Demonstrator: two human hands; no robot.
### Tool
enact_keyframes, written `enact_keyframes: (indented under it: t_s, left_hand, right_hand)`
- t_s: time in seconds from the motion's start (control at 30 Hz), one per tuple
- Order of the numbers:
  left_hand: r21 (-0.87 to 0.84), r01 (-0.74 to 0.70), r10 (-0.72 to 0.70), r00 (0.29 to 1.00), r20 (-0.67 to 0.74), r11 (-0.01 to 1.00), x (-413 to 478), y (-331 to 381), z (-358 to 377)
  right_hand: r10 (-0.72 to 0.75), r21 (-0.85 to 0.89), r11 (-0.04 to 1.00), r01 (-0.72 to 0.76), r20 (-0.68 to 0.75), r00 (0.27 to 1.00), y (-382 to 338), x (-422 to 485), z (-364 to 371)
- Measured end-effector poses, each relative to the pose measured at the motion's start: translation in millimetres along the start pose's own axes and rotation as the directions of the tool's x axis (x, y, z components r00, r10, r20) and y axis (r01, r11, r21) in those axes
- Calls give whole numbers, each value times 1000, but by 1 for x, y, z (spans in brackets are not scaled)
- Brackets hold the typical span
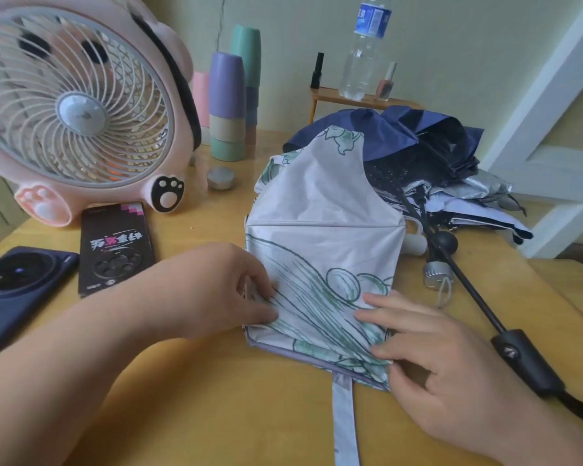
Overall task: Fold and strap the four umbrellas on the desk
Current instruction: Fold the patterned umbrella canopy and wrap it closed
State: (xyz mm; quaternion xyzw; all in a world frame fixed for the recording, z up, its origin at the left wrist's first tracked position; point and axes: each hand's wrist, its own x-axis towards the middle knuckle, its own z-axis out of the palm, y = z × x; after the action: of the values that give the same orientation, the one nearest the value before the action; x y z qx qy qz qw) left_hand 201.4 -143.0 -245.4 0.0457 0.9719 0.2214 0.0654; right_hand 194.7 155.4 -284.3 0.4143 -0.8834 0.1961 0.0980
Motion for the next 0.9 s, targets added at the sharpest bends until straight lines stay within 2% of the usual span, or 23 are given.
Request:
enact_keyframes:
  t_s: [0.03, 0.07, 0.13, 0.17, 0.23, 0.3, 0.43, 0.6, 0.77, 0.9]
  left_hand:
    - [87, -14, 18, 999, -44, 996, 1, 1, 2]
    - [182, -74, 94, 990, -105, 980, 3, 0, 5]
    - [327, -256, 328, 926, -187, 910, 6, -1, 13]
    - [362, -317, 401, 897, -185, 877, 7, 2, 16]
    - [383, -385, 459, 880, -122, 840, 12, 5, 20]
    - [395, -396, 448, 893, -46, 829, 18, 6, 26]
    - [432, -304, 311, 949, 57, 849, 24, -1, 34]
    - [381, -291, 322, 947, -19, 878, 32, 0, 35]
    - [369, -293, 330, 943, -40, 882, 35, 0, 35]
    - [358, -297, 340, 938, -62, 885, 35, -2, 37]
  right_hand:
    - [-3, 0, 1000, 3, 3, 1000, 0, 0, 0]
    - [-6, 2, 1000, 6, 3, 1000, 0, 0, 0]
    - [-9, 9, 1000, 9, -3, 1000, 0, 0, 1]
    - [-9, 12, 1000, 9, -7, 1000, 0, 0, 1]
    - [-3, 19, 1000, 4, -13, 1000, -1, 0, 1]
    - [6, 30, 1000, -6, -14, 1000, 0, -1, 2]
    - [34, 49, 998, -34, -8, 999, 3, -3, 3]
    - [68, 20, 998, -67, -26, 997, 3, 9, 1]
    - [162, -75, 980, -183, -221, 962, -2, 55, -12]
    - [372, -227, 900, -372, -47, 927, -6, 99, -14]
